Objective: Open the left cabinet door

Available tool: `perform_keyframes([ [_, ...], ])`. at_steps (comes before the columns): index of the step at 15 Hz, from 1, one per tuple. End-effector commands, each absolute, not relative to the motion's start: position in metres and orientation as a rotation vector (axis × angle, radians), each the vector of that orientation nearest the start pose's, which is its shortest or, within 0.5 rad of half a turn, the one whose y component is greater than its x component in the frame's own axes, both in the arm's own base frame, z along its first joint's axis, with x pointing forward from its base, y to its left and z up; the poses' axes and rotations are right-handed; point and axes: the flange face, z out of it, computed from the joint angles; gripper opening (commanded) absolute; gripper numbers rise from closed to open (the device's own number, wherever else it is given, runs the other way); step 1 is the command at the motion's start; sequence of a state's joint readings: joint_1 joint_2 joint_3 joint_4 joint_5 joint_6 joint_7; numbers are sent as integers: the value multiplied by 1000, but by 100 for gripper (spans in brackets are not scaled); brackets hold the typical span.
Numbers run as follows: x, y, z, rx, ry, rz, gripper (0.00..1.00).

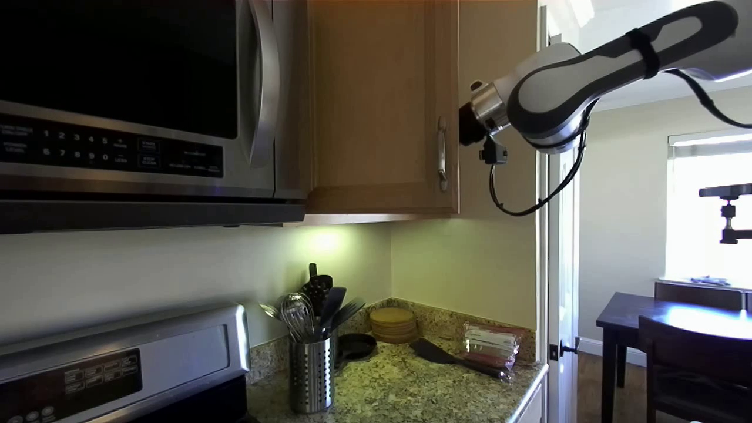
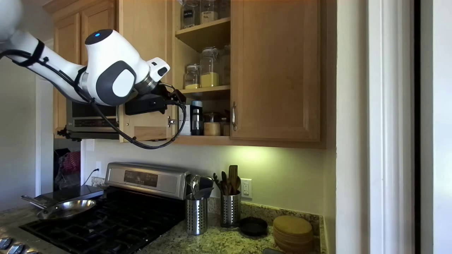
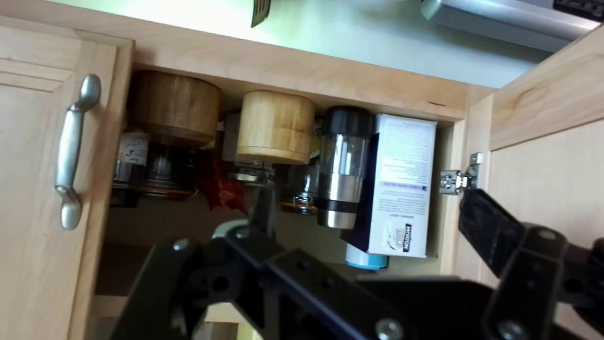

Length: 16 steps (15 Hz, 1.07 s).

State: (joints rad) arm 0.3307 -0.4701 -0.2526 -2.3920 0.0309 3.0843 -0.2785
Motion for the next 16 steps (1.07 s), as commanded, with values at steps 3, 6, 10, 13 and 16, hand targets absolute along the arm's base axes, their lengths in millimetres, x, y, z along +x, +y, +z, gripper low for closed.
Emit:
perform_keyframes([
  [3, 444, 20, 607, -2530, -453, -1572, 100],
  [6, 452, 25, 587, -2614, -499, -1420, 100],
  [10, 478, 5, 547, -2904, -495, -1247, 100],
  [13, 485, -8, 526, -3090, -546, -1128, 100],
  [16, 482, -7, 508, -3264, -644, -933, 100],
])
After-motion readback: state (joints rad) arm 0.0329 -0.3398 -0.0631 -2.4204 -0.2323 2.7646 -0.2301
